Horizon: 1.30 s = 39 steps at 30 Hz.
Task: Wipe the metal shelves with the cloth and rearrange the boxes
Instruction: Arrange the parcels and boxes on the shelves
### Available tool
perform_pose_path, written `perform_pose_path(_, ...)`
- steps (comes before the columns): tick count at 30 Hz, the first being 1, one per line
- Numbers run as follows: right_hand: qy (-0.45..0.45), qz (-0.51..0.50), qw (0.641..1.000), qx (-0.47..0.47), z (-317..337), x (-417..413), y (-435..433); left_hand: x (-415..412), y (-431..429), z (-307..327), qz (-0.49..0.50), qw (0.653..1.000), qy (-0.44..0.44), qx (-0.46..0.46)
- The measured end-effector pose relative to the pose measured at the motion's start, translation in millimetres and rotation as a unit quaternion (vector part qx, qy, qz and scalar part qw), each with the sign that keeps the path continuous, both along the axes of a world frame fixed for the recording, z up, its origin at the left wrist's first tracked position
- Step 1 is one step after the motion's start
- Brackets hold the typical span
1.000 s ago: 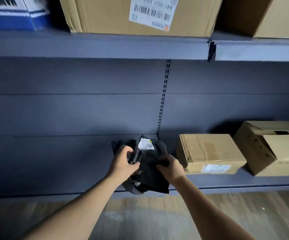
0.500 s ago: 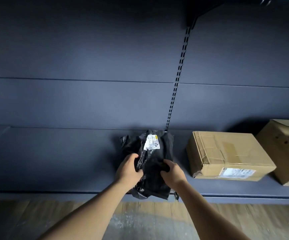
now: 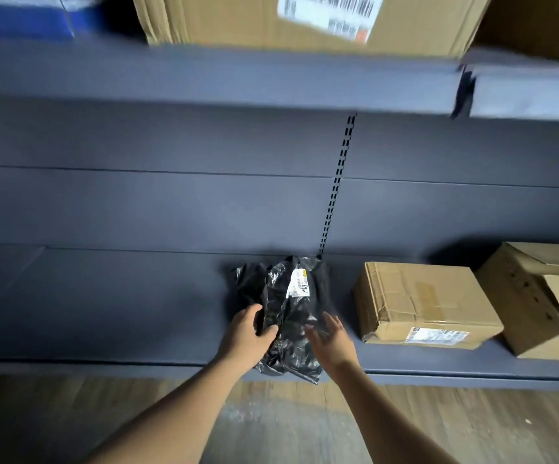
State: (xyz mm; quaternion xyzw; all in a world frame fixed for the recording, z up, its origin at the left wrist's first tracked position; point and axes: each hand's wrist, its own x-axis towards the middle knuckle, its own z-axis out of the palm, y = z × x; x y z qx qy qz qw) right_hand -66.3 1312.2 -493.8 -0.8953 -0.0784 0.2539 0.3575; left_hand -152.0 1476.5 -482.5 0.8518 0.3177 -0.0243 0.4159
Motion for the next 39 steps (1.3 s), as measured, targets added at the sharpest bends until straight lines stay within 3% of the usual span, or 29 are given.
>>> perform_pose_path(6, 0.032, -0.019, 0.998, 0.045, 208.9, -78.8, -26.4, -60.4, -45.0, 193.4, 0.042, 0.998, 0.003, -0.039)
perform_pose_path(13, 0.014, -0.043, 0.99, 0.134, 454.9, -140.5, -81.0, -116.9, -101.6, 450.4, 0.071, 0.993, -0.077, -0.059)
perform_pose_path(20, -0.088, -0.042, 0.966, 0.24, 656.2, -143.1, -110.8, -124.9, -133.1, 648.7, 0.08, 0.973, -0.212, -0.039)
perform_pose_path(27, -0.249, -0.012, 0.894, 0.373, 868.0, -131.2, -107.3, -114.3, -127.3, 861.4, 0.035, 0.915, -0.401, 0.017)
perform_pose_path(33, -0.359, 0.018, 0.823, 0.44, 996.4, -130.5, -88.5, -117.4, -104.4, 982.7, 0.01, 0.854, -0.515, 0.069)
perform_pose_path(39, -0.38, 0.039, 0.805, 0.454, 1036.6, -130.6, -37.2, -124.9, -50.8, 1014.5, 0.03, 0.832, -0.541, 0.117)
